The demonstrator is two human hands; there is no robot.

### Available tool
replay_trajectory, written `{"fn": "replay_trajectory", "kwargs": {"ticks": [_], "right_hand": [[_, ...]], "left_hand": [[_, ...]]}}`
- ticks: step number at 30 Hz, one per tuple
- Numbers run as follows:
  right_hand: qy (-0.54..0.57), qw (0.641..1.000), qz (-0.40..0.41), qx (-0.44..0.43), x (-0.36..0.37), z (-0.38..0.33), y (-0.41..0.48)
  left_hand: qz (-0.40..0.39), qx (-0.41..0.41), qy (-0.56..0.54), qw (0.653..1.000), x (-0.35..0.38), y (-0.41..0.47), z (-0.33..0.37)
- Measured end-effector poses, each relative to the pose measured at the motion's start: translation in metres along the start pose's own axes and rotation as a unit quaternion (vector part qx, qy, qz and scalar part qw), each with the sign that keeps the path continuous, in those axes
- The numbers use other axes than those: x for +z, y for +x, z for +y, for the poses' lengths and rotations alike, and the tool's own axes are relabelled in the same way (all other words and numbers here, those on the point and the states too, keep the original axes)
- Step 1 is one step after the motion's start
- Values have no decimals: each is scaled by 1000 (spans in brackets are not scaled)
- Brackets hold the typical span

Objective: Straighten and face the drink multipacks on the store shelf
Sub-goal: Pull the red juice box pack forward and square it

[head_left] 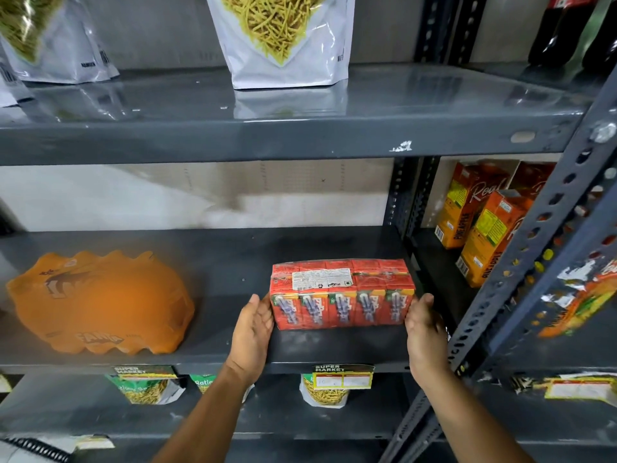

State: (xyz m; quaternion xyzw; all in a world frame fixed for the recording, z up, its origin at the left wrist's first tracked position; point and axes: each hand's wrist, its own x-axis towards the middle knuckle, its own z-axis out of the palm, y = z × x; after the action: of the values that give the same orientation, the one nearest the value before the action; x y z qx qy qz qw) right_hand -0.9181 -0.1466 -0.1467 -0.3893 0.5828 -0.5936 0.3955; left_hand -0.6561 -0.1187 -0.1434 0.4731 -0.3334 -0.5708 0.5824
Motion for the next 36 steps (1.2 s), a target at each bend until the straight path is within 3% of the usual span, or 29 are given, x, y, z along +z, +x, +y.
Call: {"fn": "replay_trajectory", "kwargs": {"ticks": [6,11,21,36], "right_hand": [[39,998,-14,36,-9,17,-7],[-10,999,-30,8,-9,12,-25],[9,996,-76,-36,-21,10,-45],[26,998,-50,-41,-17,2,-49]], "left_hand": [[-34,13,47,998,1,-15,0],[-47,10,77,996,-2,-25,2],[-33,12,76,996,-1,-35,-1],[-33,34,92,995,-1,-39,-4]]}}
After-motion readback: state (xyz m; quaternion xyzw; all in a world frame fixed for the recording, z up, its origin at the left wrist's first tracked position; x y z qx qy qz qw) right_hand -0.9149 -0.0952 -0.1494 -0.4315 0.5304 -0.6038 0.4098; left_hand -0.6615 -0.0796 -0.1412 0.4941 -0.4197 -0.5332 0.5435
